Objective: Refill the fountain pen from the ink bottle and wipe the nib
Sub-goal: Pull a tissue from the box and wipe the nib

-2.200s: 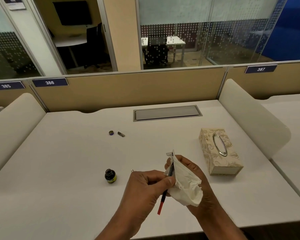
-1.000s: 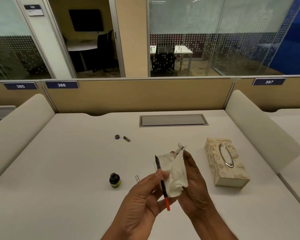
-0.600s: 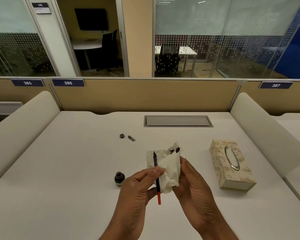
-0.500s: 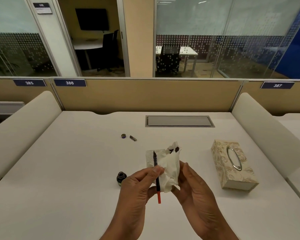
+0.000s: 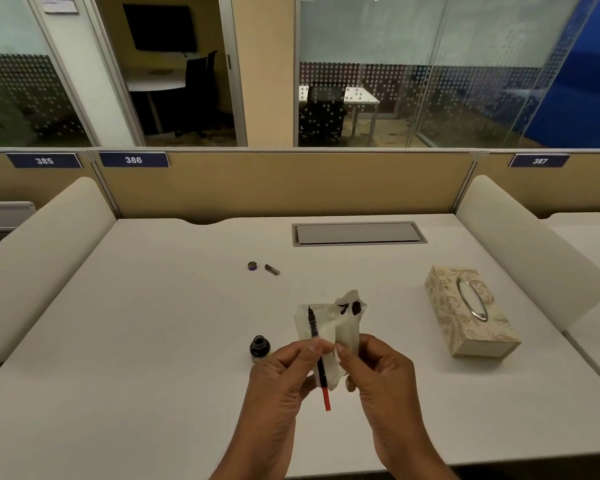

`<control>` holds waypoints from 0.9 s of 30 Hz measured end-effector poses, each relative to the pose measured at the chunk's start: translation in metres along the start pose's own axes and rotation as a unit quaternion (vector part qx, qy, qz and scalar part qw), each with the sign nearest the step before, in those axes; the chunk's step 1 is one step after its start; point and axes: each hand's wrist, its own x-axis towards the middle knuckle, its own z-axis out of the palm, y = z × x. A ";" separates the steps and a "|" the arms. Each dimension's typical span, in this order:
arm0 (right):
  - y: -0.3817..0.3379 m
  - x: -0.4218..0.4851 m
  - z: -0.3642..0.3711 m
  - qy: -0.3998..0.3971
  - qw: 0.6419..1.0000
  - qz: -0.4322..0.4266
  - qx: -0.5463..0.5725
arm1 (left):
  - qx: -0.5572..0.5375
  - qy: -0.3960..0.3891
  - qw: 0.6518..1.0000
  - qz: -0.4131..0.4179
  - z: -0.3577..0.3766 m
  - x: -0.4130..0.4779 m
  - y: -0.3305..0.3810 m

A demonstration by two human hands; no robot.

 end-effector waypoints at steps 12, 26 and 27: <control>0.024 -0.032 0.020 0.049 0.987 -0.057 -0.140 | -0.140 -0.036 0.985 -0.094 -0.032 -0.020 -0.015; 0.044 -0.049 -0.043 0.042 0.958 -0.147 -0.242 | -0.085 0.011 0.993 -0.076 0.027 -0.059 -0.042; 0.043 -0.051 -0.048 0.041 0.957 -0.154 -0.243 | -0.072 0.009 0.995 -0.069 0.033 -0.062 -0.046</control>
